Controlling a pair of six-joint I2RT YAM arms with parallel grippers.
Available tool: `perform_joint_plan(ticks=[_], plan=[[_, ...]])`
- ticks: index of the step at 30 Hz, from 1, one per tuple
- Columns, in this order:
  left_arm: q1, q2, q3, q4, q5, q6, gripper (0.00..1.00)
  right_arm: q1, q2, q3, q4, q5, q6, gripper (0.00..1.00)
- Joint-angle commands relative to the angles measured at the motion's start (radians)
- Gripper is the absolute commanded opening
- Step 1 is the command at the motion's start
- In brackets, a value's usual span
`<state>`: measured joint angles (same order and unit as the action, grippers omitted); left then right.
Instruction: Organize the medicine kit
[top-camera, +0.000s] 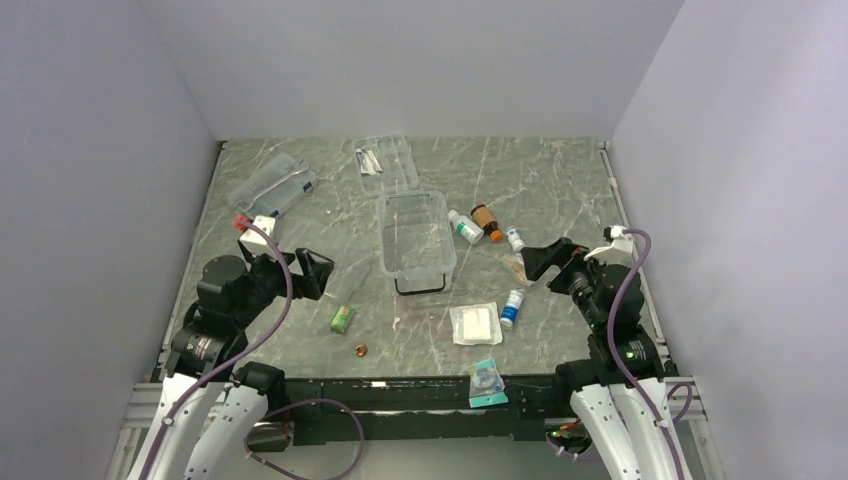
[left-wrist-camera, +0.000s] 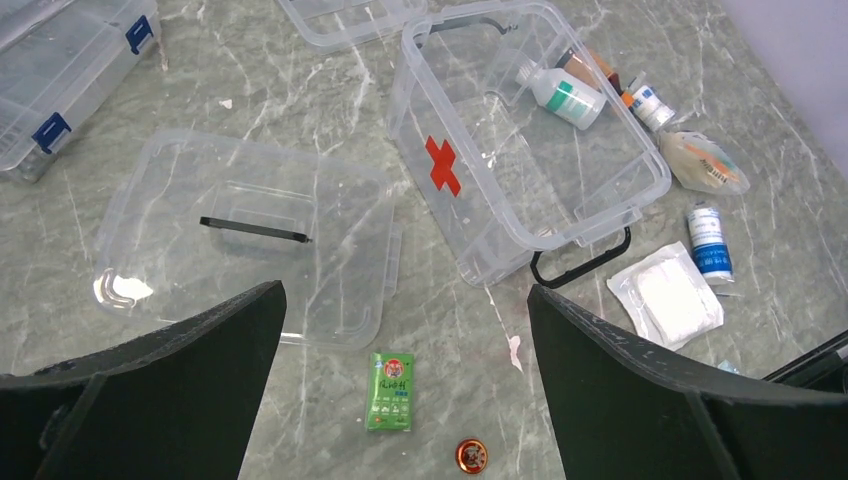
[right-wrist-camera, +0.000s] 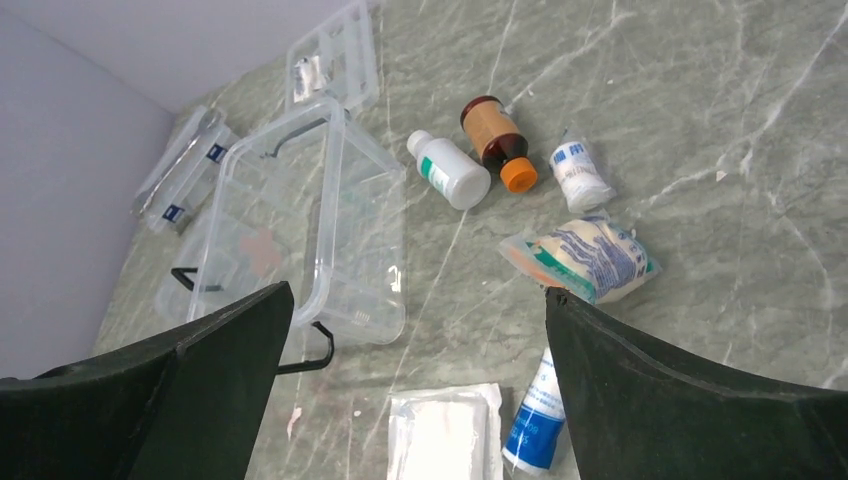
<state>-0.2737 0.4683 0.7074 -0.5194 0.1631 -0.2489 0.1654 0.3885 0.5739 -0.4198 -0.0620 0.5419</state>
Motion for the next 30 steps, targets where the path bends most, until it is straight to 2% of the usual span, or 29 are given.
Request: perform_joint_plan(ticks=[1,6,13,20,25,30], plan=[[-0.001,-0.012,0.036,0.000,-0.017,0.008,0.99,0.003,0.003,0.058,0.004,0.048,0.002,1.00],[-0.001,-0.032,0.037,-0.015,-0.073,0.005,0.99,0.003,0.062,0.115,-0.067,0.037,-0.045,1.00],[0.000,-0.033,0.041,-0.027,-0.102,0.002,0.99,0.003,0.078,0.140,-0.082,-0.003,-0.127,1.00],[0.000,-0.011,0.047,-0.036,-0.103,-0.001,0.98,0.013,0.172,0.089,-0.021,-0.119,-0.105,0.96],[0.001,0.002,0.049,-0.040,-0.108,0.000,0.99,0.085,0.254,0.099,-0.028,-0.041,-0.091,0.94],[0.001,0.010,0.052,-0.048,-0.109,-0.003,0.99,0.196,0.366,0.140,-0.055,0.189,-0.046,0.89]])
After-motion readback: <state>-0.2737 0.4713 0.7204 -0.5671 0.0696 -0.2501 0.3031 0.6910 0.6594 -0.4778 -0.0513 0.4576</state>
